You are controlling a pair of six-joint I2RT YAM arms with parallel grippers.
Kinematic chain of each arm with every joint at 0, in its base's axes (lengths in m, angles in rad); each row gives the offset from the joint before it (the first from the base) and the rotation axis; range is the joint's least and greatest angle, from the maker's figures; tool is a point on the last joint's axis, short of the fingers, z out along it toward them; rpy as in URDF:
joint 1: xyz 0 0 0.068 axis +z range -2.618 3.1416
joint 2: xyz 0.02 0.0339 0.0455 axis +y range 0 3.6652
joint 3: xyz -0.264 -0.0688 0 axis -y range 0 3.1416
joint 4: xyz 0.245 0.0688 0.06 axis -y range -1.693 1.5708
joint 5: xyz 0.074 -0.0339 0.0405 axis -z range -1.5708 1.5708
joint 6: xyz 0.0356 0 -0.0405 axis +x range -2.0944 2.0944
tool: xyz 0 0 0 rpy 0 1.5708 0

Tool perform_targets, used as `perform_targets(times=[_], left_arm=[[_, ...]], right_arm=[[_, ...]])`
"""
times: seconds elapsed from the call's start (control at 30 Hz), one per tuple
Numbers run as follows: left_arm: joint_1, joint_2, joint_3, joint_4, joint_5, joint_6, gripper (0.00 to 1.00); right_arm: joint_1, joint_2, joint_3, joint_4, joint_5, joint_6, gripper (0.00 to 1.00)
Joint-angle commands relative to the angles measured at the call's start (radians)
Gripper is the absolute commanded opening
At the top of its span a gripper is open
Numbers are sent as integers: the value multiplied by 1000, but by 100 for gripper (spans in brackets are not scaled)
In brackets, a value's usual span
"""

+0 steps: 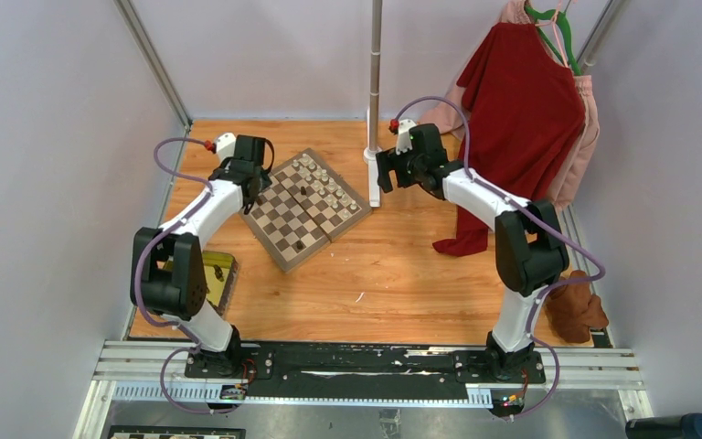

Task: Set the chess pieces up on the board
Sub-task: Pick up the chess piece from the chessboard.

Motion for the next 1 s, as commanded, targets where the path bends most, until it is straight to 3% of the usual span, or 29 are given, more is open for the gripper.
perform_targets(times=[0.0,0.23,0.7,0.97], left_arm=[[-36,-57,-36,38,31,72,60],[-148,11,18,91,116,245,65],[-171,130,64,142,296,333,66],[-180,204,117,149,328,376,66]], right_arm=[[-13,-51,-27,12,12,16,89],[-13,-66,-39,11,31,23,89],[-18,-84,-68,6,61,18,89],[-29,-80,-65,7,64,16,90]])
